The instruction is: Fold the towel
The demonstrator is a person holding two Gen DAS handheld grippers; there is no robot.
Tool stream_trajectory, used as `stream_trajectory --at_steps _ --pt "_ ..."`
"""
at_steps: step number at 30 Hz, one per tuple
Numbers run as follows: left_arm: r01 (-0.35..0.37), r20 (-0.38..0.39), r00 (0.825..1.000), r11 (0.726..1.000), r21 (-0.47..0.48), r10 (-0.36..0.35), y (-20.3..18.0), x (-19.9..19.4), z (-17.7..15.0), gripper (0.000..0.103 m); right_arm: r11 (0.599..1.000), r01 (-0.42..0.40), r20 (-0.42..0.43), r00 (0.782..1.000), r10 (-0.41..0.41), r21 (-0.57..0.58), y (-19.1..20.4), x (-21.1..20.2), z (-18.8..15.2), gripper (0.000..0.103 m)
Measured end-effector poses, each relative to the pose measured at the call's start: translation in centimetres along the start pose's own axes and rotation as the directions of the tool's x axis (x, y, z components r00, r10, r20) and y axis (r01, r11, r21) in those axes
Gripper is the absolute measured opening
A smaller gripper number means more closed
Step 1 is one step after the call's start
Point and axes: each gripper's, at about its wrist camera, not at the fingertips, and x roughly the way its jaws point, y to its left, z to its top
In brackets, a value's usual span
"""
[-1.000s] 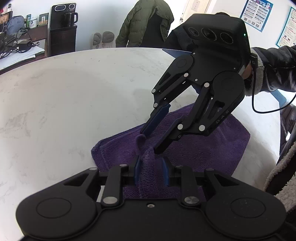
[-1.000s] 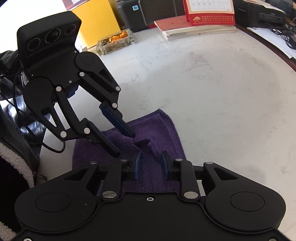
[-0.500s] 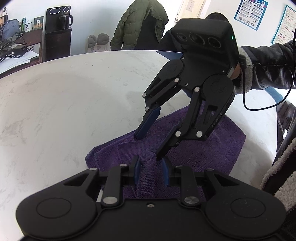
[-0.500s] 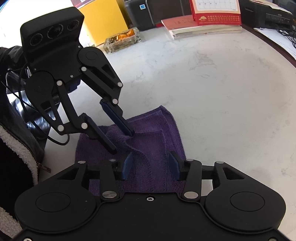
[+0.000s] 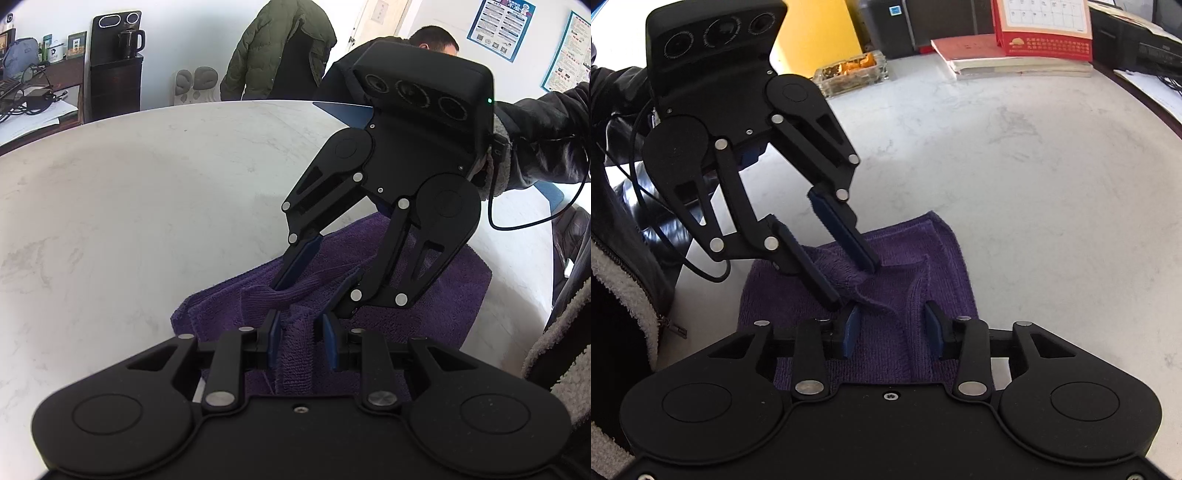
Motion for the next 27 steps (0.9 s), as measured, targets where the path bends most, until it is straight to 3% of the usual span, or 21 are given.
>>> stream_trajectory --at_steps 2,7,18,27 --pt "-0.006 0.004 1.000 1.000 -0.002 0.006 0.0 0.0 0.0 0.023 0.999 0.006 -0.003 1.000 -0.006 -0.032 0.4 0.1 0.1 0.019" --pt "-0.011 0.002 1.000 1.000 -0.009 0.011 0.2 -0.3 0.0 0.023 0.998 -0.004 -0.002 1.000 0.003 -0.063 1.0 0.0 0.0 0.005" --pt "0.036 -0.057 0.998 0.999 0.033 -0.034 0.8 -0.2 -0.3 0.033 0.991 -0.023 0.011 1.000 0.025 -0.129 2.2 -1.8 0.1 0.005" --pt "0.084 -0.092 0.993 0.992 0.099 -0.075 0.5 0.4 -0.2 0.034 0.976 -0.081 -0.005 0.997 0.082 -0.204 3.5 -2.4 0.8 0.005"
